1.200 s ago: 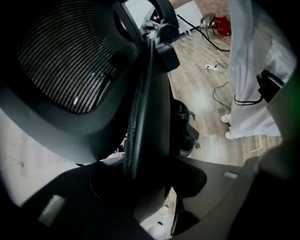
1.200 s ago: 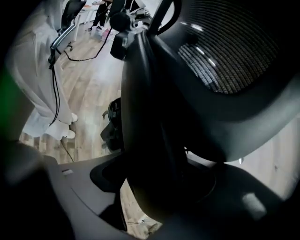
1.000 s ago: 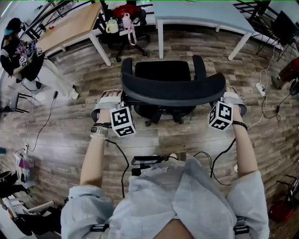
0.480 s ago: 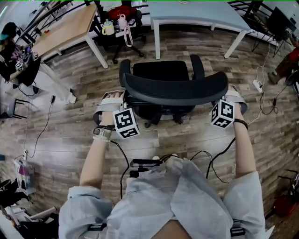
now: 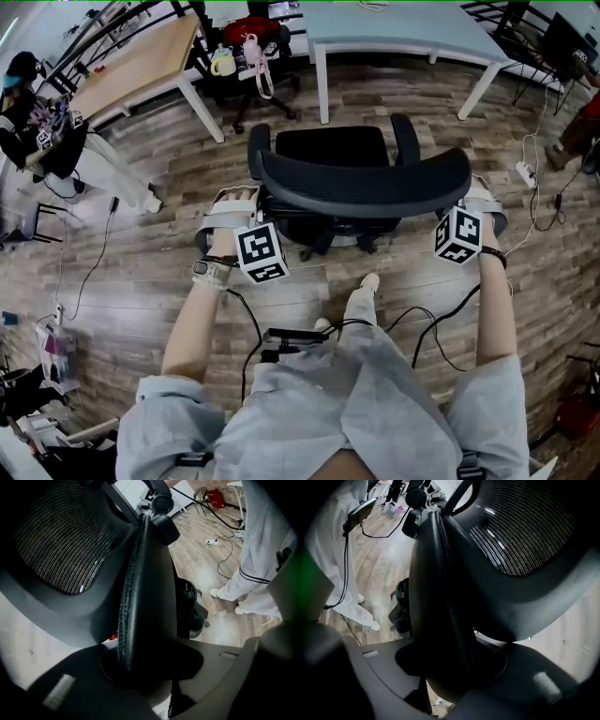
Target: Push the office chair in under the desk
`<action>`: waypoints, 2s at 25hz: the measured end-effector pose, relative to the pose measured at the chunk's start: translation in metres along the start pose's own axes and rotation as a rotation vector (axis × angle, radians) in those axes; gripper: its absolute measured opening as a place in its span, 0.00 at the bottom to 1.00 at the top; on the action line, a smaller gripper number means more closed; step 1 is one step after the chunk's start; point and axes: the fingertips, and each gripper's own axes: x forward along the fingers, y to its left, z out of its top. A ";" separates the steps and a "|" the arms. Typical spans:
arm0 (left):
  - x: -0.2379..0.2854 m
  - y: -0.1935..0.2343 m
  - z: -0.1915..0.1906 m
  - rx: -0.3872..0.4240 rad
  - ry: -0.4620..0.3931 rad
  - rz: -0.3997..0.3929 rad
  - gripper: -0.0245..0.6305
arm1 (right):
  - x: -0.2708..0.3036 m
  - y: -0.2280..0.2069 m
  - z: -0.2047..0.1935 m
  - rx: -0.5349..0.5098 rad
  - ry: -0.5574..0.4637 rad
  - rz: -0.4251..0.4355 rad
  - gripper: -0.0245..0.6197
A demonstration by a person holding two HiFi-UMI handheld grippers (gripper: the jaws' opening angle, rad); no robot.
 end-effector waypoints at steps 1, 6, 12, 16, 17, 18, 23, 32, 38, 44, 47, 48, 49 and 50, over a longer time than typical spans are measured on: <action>0.001 0.001 0.000 0.001 -0.001 0.000 0.23 | 0.001 0.000 0.000 -0.001 0.001 0.002 0.34; 0.008 0.005 -0.002 0.004 -0.004 -0.007 0.22 | 0.007 -0.004 0.002 -0.004 0.000 0.002 0.34; 0.017 0.012 0.002 0.003 -0.010 -0.014 0.22 | 0.017 -0.012 -0.001 -0.006 -0.002 0.007 0.34; 0.026 0.015 0.008 -0.005 -0.005 -0.019 0.22 | 0.025 -0.019 -0.008 -0.006 -0.006 0.003 0.34; 0.028 0.016 0.009 -0.008 -0.004 -0.023 0.22 | 0.027 -0.021 -0.009 -0.008 -0.007 0.003 0.34; 0.030 0.017 0.010 -0.010 -0.002 -0.026 0.22 | 0.029 -0.023 -0.010 -0.010 -0.009 0.004 0.34; 0.038 0.024 0.016 -0.003 -0.004 -0.024 0.22 | 0.037 -0.030 -0.017 -0.011 -0.011 0.003 0.34; 0.048 0.030 0.048 0.000 -0.010 -0.023 0.22 | 0.043 -0.042 -0.048 -0.014 -0.014 -0.002 0.34; 0.059 0.037 0.067 -0.005 -0.007 -0.040 0.21 | 0.048 -0.050 -0.069 -0.010 -0.008 -0.005 0.34; 0.066 0.042 0.089 -0.004 -0.018 -0.044 0.21 | 0.049 -0.056 -0.091 -0.003 -0.007 -0.010 0.34; 0.072 0.046 0.098 -0.003 -0.023 -0.040 0.21 | 0.052 -0.060 -0.100 0.003 -0.005 -0.018 0.34; 0.075 0.047 0.101 -0.003 -0.025 -0.039 0.21 | 0.053 -0.061 -0.103 0.005 -0.004 -0.020 0.35; 0.077 0.048 0.104 -0.004 -0.027 -0.039 0.21 | 0.055 -0.062 -0.106 0.007 -0.003 -0.021 0.35; 0.080 0.050 0.107 -0.003 -0.031 -0.039 0.21 | 0.056 -0.064 -0.108 0.009 0.000 -0.022 0.35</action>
